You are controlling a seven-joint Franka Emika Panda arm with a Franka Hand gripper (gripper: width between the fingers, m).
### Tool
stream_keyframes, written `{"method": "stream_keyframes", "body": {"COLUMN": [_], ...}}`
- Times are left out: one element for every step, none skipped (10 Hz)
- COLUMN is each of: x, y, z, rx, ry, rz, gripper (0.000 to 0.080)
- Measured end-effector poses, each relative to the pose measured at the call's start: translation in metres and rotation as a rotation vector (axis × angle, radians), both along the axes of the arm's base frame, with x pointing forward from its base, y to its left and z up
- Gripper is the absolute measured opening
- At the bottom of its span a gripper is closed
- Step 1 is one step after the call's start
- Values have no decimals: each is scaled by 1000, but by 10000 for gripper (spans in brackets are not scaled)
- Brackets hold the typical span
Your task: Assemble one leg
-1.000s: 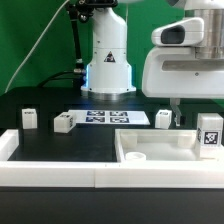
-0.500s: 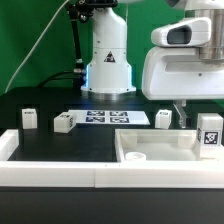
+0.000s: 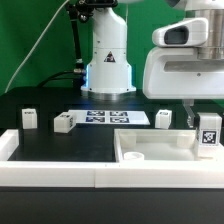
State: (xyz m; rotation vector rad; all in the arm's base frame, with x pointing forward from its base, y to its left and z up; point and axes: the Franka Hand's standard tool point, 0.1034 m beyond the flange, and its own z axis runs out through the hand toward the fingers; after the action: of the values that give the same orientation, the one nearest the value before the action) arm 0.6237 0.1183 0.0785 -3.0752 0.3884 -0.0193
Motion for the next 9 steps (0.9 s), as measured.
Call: {"method": "stream_keyframes", "body": {"x": [1, 1, 1, 0, -1, -1, -2, -2, -2], "y": [-1, -2, -4, -3, -2, 0, 2, 4, 4], "z": [-1, -1, -2, -2, -3, -3, -3, -3, -2], "rx": [24, 48, 67, 75, 81, 84, 83, 81, 95], "ry": [0, 7, 6, 3, 4, 4, 6, 10, 21], "rz": [-147, -286, -415, -571, -722, -879, -1010, -1103, -1191], "gripper": [291, 291, 291, 291, 291, 291, 291, 292, 292]}}
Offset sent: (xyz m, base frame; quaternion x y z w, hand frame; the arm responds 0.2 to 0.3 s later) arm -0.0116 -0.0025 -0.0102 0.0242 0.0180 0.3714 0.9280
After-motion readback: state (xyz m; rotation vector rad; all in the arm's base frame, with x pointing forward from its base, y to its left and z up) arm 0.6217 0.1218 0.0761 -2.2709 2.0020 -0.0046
